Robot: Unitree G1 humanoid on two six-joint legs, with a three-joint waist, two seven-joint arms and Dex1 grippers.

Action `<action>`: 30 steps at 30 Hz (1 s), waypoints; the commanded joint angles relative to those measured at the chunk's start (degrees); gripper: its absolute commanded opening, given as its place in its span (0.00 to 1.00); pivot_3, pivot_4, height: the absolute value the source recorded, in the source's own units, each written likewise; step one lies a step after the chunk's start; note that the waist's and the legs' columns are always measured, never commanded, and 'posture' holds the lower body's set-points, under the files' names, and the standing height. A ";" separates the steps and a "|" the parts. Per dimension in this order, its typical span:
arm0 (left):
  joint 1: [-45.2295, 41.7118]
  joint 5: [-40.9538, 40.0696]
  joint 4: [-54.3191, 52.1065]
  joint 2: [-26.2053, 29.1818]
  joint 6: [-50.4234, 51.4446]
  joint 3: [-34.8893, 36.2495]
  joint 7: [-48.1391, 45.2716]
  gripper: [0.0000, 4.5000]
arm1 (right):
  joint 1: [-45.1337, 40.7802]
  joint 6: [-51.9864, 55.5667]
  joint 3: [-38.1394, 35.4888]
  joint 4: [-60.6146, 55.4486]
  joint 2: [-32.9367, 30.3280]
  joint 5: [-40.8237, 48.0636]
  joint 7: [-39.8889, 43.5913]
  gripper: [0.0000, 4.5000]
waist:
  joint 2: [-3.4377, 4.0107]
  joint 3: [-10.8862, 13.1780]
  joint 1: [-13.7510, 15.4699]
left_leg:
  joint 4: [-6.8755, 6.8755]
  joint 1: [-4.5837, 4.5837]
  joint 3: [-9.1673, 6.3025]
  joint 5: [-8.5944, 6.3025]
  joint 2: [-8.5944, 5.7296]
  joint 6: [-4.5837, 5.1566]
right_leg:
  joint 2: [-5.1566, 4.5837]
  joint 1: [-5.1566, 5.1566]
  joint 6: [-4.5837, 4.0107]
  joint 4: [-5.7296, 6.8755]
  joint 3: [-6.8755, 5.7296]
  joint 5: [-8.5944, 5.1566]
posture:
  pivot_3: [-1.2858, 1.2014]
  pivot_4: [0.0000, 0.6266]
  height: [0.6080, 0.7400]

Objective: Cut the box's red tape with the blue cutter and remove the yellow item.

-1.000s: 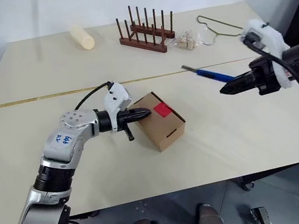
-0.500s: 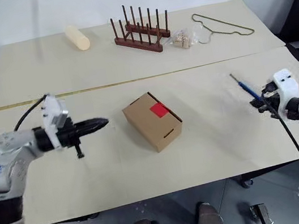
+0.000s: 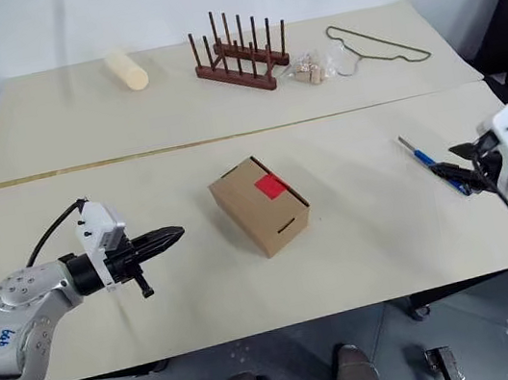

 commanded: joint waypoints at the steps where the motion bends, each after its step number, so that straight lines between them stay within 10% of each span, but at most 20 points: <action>1: -0.89 0.18 -2.36 -0.76 1.52 -2.28 2.31 0.00 | -2.43 4.65 3.96 -10.38 1.48 3.12 6.28 0.51 | 0.00 0.00 -0.11 | 0.01 -0.01 0.00 0.00 0.01 0.00 | 0.00 0.00 0.00 0.00 0.00 0.00 | 0.52 0.24 1.00; 8: -4.38 2.15 -1.78 -3.69 7.19 -8.50 8.32 0.00 | -6.74 -6.76 14.60 -10.58 16.44 -9.95 -2.01 0.01 | -0.10 -0.05 0.18 | 0.04 -0.03 -0.01 0.00 -0.02 0.00 | 0.00 -0.04 -0.03 0.06 0.01 0.02 | 0.52 0.24 1.00; 17: -10.56 5.01 1.17 -9.17 11.96 -15.59 13.09 0.00 | -8.88 -11.39 20.28 -10.92 26.03 -16.21 -3.93 0.01 | -0.10 -0.05 -0.17 | 0.02 -0.06 -0.02 0.01 -0.04 -0.01 | 0.00 -0.07 -0.02 0.05 -0.02 0.02 | 0.52 0.24 1.00; 30: -6.14 4.06 -3.17 -3.88 13.81 -14.90 9.43 0.00 | -1.40 7.82 22.10 -32.27 20.76 -8.58 3.18 0.01 | -0.10 -0.05 -0.04 | 0.02 -0.04 -0.02 0.01 -0.03 -0.01 | 0.00 -0.06 -0.02 0.06 -0.01 0.02 | 0.52 0.24 1.00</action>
